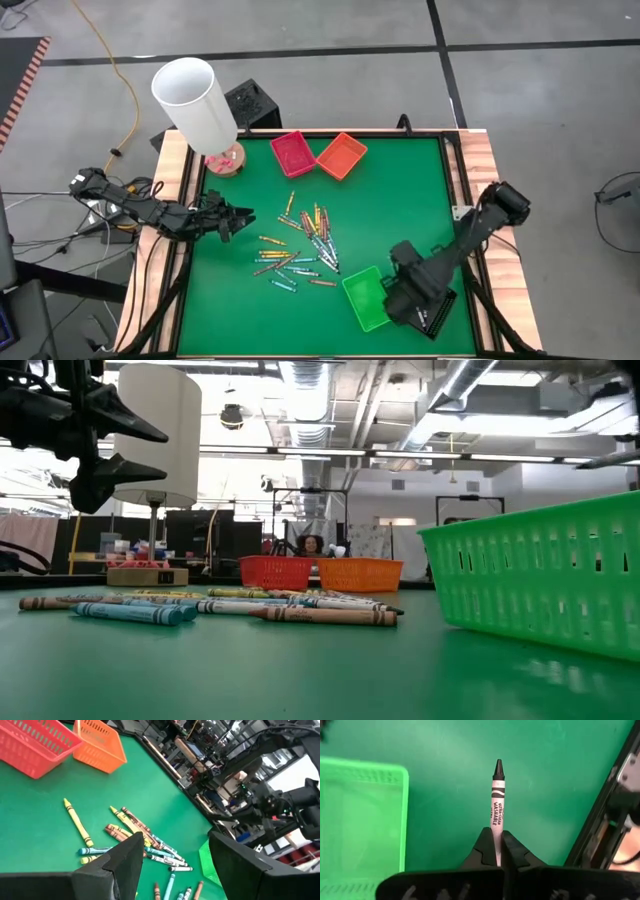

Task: Sort crayons
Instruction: Put the black crayon into the black bin

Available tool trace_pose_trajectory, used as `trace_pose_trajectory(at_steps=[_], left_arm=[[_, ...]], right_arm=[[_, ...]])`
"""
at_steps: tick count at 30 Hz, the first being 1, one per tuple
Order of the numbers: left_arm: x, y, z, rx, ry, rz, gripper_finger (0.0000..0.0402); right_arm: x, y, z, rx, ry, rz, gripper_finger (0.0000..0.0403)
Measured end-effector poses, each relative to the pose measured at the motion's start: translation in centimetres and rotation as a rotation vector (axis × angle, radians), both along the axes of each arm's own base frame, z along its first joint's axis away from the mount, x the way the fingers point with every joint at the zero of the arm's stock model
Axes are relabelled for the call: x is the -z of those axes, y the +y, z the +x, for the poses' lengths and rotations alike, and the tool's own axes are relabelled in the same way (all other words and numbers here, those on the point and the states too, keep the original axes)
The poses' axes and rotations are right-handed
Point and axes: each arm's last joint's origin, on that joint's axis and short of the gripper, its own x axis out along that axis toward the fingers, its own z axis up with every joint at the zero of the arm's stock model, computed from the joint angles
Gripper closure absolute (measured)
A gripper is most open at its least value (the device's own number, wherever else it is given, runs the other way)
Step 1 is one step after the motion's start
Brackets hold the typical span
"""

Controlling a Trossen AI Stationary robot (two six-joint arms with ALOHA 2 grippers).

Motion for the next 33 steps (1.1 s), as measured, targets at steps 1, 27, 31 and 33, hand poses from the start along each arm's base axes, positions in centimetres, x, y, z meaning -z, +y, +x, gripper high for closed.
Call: trace_pose_trajectory(at_steps=[1,27,31,33], left_arm=[[0.0,0.0,0.0,0.003,0.001,0.000,0.0186],[0.4,0.0,0.0,0.001,0.033,-0.031,0.0186],[0.5,0.0,0.0,0.011,0.039,-0.023,0.0186],[0.5,0.0,0.0,0.012,0.041,-0.024,0.0186]], right_arm=[[0.0,0.4,-0.3,0.011,-0.006,0.003,0.0401],[3.5,7.7,-3.9,0.190,-0.050,0.133,0.0401],[3.6,7.6,-3.9,0.204,0.003,0.143,0.0401],[3.5,7.5,-4.0,0.229,0.022,0.138,0.0401]])
